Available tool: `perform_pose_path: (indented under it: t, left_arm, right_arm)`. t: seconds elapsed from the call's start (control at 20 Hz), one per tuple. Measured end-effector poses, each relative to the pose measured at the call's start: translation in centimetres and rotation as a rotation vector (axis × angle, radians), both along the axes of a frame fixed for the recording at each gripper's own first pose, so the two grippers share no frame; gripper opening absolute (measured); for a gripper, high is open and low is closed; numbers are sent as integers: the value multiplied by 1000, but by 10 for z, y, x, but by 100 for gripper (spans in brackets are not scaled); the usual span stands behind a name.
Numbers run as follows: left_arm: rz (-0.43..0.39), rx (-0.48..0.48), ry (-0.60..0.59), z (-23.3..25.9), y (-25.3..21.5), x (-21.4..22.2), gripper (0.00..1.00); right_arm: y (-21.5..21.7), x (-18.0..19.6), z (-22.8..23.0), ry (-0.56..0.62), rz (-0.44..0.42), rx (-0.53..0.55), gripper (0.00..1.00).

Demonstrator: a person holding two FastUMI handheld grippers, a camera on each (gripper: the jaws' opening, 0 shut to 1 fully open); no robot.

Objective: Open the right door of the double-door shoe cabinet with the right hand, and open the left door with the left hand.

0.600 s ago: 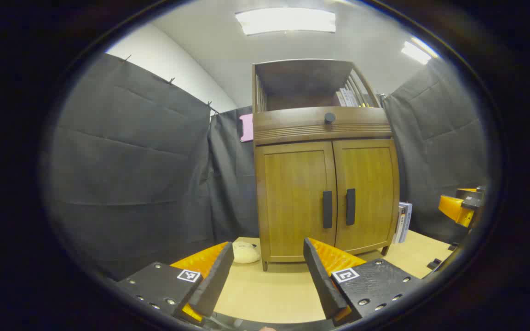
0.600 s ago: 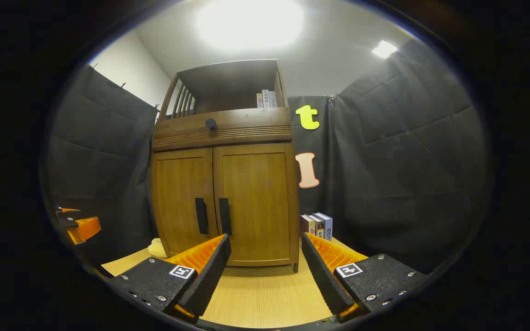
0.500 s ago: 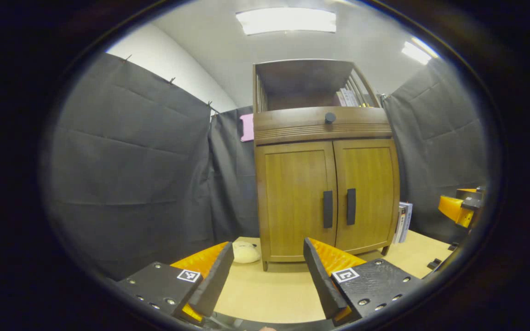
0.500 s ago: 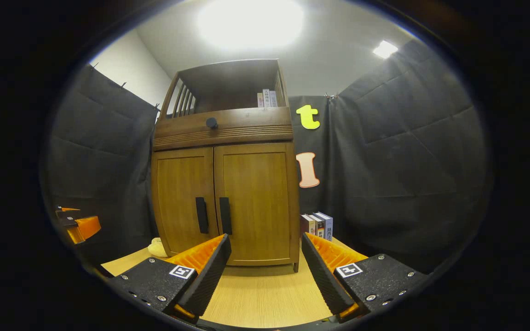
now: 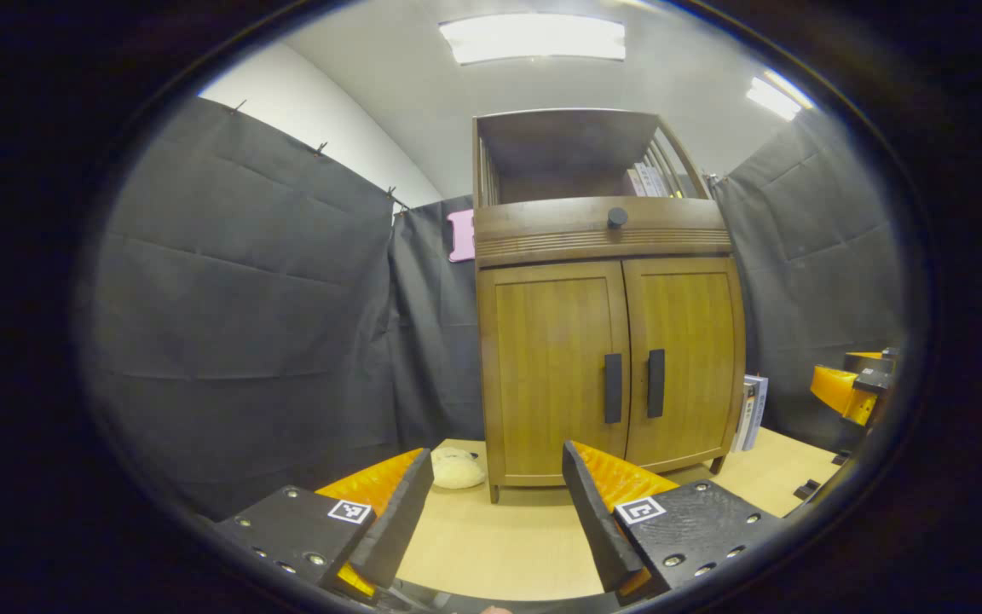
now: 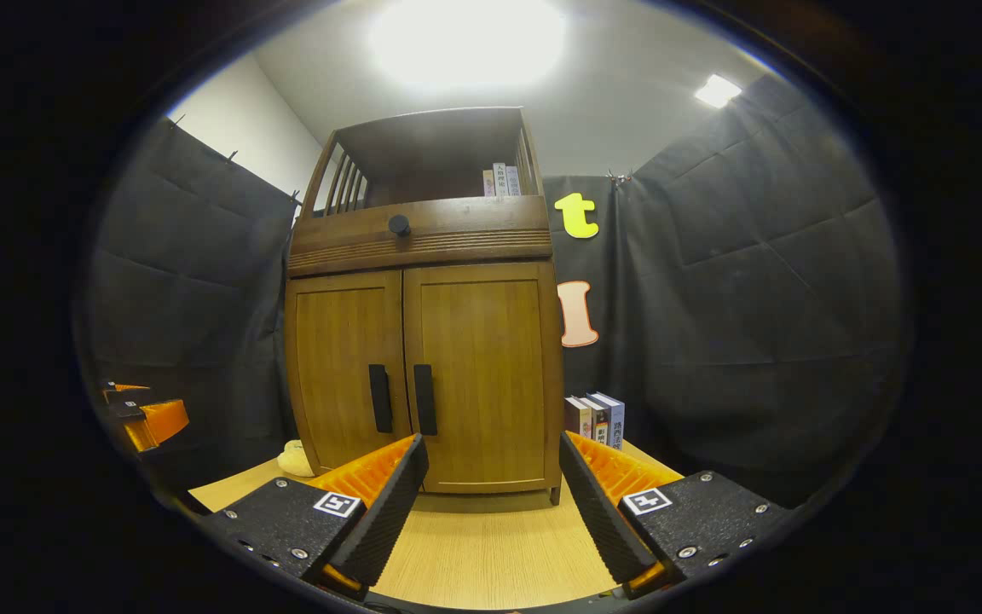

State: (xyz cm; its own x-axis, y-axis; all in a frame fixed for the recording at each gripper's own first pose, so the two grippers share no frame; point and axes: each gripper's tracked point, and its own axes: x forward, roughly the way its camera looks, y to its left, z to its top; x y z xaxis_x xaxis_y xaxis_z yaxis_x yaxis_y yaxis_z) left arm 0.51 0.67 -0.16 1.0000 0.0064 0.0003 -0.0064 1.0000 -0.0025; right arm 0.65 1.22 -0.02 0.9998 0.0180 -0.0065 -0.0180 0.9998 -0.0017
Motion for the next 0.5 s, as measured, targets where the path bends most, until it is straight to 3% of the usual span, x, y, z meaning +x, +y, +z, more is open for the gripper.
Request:
perform_pose_path:
  t: [0.5]
  left_arm:
    - [3, -3, 2, -2, 5, 13, 90]
  right_arm:
    - [20, 28, 7, -6, 36, 24, 96]
